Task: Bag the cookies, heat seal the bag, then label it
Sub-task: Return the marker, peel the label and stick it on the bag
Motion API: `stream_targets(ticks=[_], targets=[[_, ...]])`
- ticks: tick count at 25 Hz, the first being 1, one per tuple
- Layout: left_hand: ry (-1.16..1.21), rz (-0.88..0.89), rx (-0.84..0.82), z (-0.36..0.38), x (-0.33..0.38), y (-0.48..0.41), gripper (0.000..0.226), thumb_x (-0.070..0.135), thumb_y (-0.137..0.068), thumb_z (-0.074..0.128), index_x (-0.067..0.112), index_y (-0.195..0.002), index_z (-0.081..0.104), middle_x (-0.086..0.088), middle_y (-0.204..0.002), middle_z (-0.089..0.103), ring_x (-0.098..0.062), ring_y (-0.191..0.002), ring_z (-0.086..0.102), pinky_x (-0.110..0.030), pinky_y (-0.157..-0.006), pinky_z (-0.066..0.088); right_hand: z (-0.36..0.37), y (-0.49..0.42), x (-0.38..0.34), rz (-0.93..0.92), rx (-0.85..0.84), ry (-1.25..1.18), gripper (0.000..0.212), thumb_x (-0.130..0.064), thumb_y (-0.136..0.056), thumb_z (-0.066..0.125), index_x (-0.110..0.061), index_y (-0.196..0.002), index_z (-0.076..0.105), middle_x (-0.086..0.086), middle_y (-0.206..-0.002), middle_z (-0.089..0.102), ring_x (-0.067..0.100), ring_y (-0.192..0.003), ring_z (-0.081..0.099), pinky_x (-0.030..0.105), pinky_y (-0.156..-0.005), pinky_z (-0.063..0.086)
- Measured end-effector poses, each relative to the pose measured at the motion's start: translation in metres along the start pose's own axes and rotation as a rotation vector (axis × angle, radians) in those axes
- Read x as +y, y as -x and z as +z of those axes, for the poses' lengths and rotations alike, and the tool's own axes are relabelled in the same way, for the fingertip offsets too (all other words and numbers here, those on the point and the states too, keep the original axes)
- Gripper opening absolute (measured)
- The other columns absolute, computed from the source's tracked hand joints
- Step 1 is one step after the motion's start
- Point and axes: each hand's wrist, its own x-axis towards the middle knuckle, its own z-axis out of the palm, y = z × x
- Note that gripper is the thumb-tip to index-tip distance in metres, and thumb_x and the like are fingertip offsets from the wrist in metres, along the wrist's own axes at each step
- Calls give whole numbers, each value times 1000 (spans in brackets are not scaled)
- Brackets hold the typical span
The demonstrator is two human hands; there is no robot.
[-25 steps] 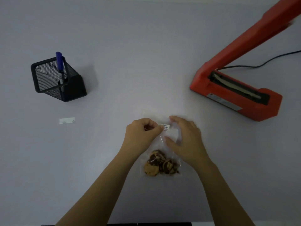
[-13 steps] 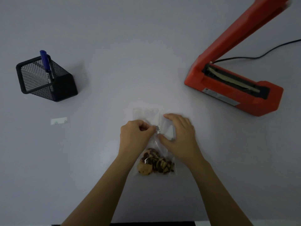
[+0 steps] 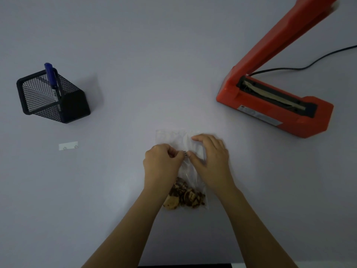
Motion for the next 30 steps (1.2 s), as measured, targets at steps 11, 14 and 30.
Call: stream_targets(ticks=[11,14,30], targets=[[-45,-108,-53,-15,-8,-11,21,36,-76,71,17,-68,68,3,-67,67,-17,-71,63,-37,-74,55,-1,-2,-1,35,-8,-18,32,-33,-78,63,-27,-109,56,-22,-107,47,2,-102,42,35,-91,37],[-107,-51,-38,-24,-15,-12,16,30,-77,71,15,-72,66,2,-74,66,-18,-75,62,-36,-73,54,-2,-2,-3,16,-14,17,31,-33,-80,63,-26,-109,57,-20,-108,49,3,-102,40,34,-88,36],[-511,685,-38,-13,-73,5,61,51,-98,16,14,-133,49,-4,-130,48,-18,-107,40,-37,-82,50,-21,25,4,-217,-335,511,54,-51,-96,11,-32,-145,24,-3,-155,18,12,-142,15,28,-107,15]])
